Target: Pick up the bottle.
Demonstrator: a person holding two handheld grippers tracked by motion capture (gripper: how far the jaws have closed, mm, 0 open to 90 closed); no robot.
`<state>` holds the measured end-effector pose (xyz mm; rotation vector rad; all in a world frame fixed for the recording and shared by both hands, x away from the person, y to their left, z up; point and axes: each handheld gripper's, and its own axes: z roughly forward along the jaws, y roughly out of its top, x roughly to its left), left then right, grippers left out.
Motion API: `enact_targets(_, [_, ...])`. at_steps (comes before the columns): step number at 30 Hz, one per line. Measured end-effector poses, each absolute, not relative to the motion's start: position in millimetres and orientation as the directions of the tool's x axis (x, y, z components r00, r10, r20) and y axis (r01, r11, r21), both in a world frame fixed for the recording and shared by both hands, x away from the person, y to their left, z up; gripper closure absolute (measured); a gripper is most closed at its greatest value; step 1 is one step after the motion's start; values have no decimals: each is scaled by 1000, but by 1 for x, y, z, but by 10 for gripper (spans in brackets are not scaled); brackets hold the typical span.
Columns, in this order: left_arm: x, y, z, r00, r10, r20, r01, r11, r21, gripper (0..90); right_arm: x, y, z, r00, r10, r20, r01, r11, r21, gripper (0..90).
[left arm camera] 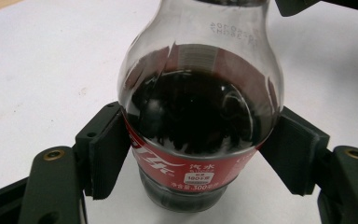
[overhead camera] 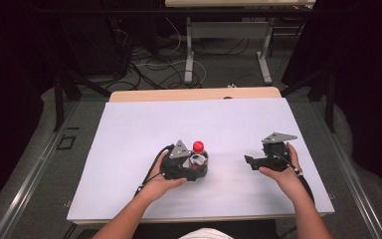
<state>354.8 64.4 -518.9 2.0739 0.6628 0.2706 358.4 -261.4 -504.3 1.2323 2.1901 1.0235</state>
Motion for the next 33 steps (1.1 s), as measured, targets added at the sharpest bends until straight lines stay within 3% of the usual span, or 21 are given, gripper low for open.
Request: enact_targets(33, [356,64,-524,826,557,-87,365,-410,836,281,359,-262,-506,-508,861,-2,554,328,765,150])
